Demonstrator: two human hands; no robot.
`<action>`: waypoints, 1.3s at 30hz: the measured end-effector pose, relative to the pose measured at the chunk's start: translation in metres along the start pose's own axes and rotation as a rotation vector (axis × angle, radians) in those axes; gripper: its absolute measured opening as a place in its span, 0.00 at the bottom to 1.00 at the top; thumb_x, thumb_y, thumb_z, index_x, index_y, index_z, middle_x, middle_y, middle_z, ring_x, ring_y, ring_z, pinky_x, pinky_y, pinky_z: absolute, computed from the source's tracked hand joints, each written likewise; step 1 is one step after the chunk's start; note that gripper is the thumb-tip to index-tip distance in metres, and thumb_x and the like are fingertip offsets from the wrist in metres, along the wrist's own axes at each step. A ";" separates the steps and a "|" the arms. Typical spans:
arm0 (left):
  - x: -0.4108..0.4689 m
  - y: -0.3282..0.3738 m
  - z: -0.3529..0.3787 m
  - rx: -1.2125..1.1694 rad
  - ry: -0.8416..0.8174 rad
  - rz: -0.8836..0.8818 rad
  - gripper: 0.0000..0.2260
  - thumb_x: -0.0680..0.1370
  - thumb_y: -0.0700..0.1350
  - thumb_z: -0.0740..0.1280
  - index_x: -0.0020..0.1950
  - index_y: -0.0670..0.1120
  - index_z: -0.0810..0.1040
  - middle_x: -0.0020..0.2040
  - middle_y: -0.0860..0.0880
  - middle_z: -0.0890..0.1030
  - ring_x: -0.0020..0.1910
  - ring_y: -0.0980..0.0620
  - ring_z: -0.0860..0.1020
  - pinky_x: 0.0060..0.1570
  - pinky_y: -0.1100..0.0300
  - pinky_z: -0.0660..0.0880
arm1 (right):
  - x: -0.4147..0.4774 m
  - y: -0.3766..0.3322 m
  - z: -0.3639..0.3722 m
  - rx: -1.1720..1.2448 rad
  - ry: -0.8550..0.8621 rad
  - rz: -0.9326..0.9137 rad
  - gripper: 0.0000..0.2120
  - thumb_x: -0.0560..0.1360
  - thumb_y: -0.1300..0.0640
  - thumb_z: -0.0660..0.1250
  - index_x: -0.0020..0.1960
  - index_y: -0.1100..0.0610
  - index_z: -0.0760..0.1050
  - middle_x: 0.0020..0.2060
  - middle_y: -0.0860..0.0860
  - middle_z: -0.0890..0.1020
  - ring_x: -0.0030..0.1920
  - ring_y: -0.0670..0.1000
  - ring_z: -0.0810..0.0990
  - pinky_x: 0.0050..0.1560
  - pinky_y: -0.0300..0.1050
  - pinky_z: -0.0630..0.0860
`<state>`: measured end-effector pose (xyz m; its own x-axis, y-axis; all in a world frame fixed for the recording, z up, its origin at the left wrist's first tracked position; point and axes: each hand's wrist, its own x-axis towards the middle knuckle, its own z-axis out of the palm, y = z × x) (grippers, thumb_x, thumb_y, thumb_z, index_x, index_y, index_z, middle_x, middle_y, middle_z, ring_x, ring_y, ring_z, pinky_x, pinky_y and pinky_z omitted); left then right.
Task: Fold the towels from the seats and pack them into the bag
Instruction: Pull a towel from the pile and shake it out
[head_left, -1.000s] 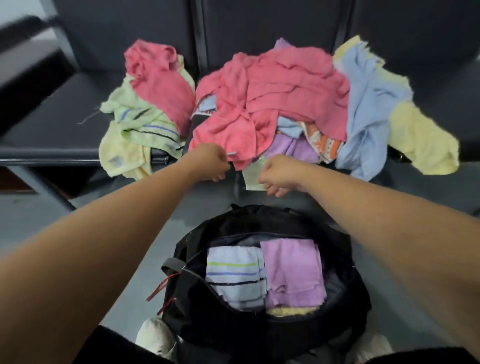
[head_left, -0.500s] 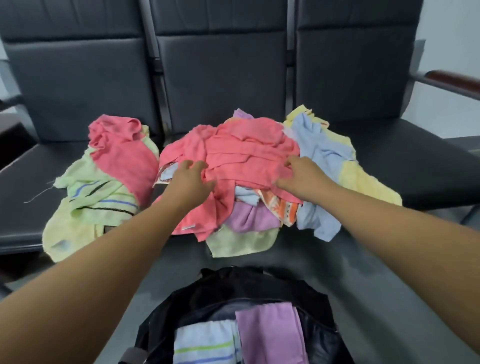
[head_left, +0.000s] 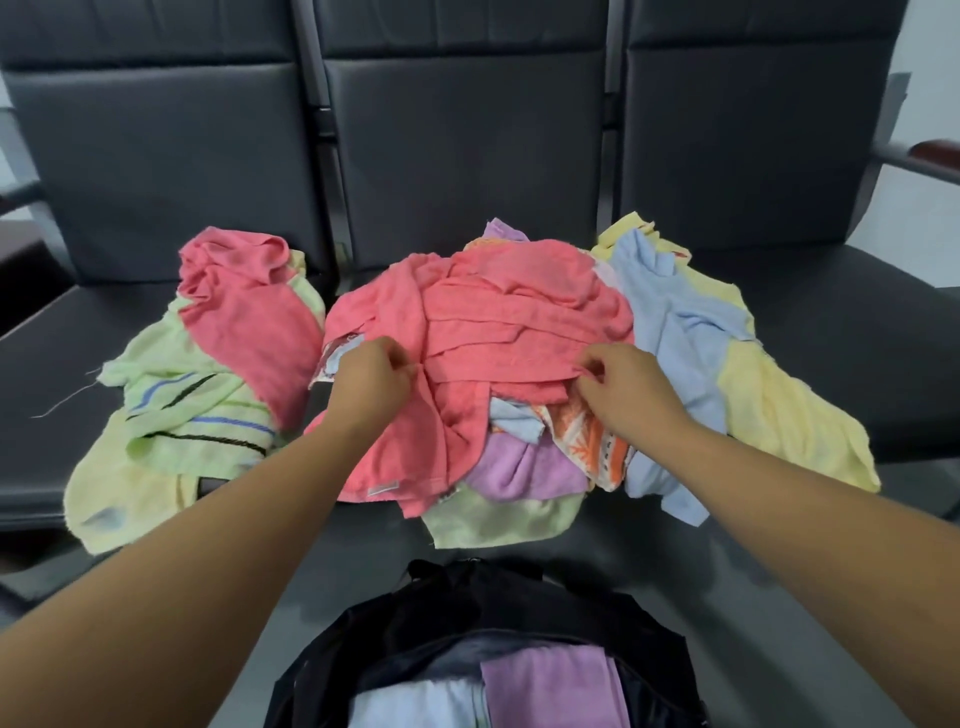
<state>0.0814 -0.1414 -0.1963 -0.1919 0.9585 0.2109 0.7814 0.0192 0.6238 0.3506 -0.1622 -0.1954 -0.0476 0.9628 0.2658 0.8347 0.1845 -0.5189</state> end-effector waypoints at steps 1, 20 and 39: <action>-0.003 0.006 -0.010 -0.052 0.035 0.001 0.03 0.77 0.39 0.69 0.50 0.42 0.82 0.45 0.46 0.82 0.47 0.46 0.78 0.44 0.61 0.65 | -0.002 -0.004 -0.004 0.000 0.007 0.008 0.08 0.77 0.61 0.65 0.43 0.61 0.80 0.38 0.57 0.82 0.42 0.58 0.80 0.44 0.52 0.76; -0.104 0.120 -0.233 -0.961 -0.412 0.304 0.13 0.70 0.35 0.65 0.54 0.44 0.72 0.35 0.49 0.73 0.31 0.53 0.70 0.33 0.60 0.67 | -0.084 -0.215 -0.119 0.678 -0.309 -0.223 0.10 0.78 0.58 0.71 0.58 0.59 0.83 0.36 0.52 0.85 0.45 0.52 0.82 0.59 0.57 0.78; -0.159 0.136 -0.306 -0.843 -0.368 0.476 0.05 0.76 0.37 0.70 0.50 0.45 0.77 0.38 0.50 0.74 0.33 0.56 0.71 0.35 0.64 0.71 | -0.134 -0.282 -0.151 0.839 -0.476 -0.261 0.03 0.77 0.62 0.71 0.45 0.59 0.79 0.31 0.53 0.77 0.29 0.50 0.72 0.32 0.43 0.68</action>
<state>0.0369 -0.3783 0.0853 0.3325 0.8450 0.4188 0.0320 -0.4540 0.8904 0.2047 -0.3728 0.0378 -0.5422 0.8171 0.1959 0.1176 0.3046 -0.9452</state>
